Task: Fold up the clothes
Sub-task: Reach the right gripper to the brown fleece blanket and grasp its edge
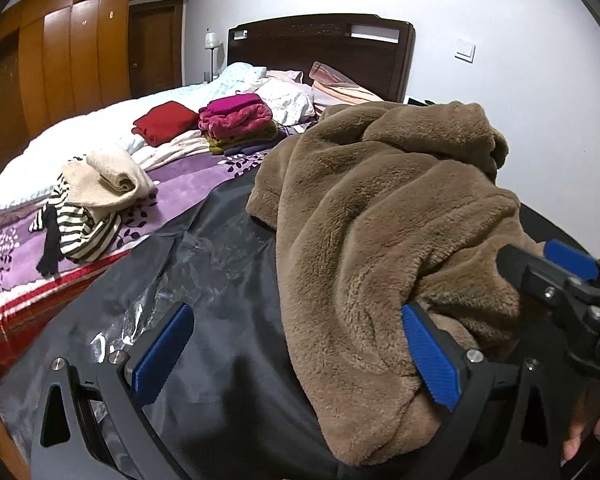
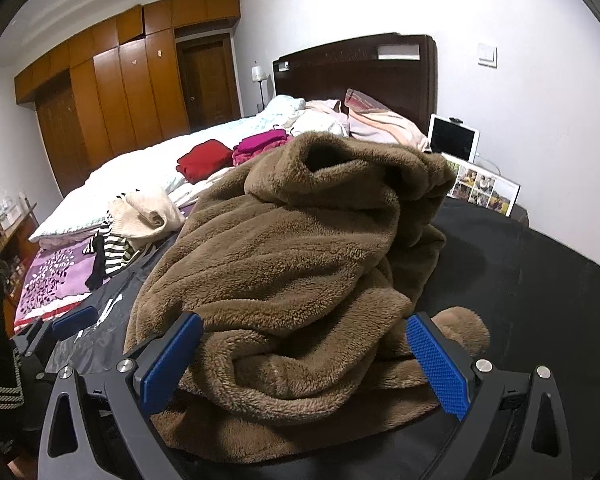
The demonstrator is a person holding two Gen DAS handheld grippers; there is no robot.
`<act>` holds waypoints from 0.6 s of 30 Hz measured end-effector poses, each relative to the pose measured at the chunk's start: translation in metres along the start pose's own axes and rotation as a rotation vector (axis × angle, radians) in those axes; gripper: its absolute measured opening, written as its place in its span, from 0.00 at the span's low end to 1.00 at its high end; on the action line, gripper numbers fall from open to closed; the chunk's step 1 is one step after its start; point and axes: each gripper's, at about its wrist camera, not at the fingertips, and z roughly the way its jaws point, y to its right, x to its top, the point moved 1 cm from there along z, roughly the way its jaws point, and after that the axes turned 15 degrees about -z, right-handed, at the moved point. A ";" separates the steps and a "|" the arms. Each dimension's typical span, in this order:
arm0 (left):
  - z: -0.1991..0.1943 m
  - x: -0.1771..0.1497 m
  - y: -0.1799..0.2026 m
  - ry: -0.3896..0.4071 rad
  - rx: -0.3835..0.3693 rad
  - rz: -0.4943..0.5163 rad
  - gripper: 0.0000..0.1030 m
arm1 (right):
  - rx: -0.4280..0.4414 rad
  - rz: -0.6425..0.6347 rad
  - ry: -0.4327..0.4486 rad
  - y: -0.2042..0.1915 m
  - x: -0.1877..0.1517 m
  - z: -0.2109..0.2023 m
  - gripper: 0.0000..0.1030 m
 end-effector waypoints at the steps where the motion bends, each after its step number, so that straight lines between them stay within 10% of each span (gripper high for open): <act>1: 0.000 0.000 -0.001 0.001 -0.002 -0.009 1.00 | 0.005 0.007 -0.004 0.001 0.000 0.003 1.00; 18: -0.016 0.013 -0.030 0.077 0.000 -0.200 1.00 | 0.008 0.005 -0.029 0.001 -0.001 0.020 1.00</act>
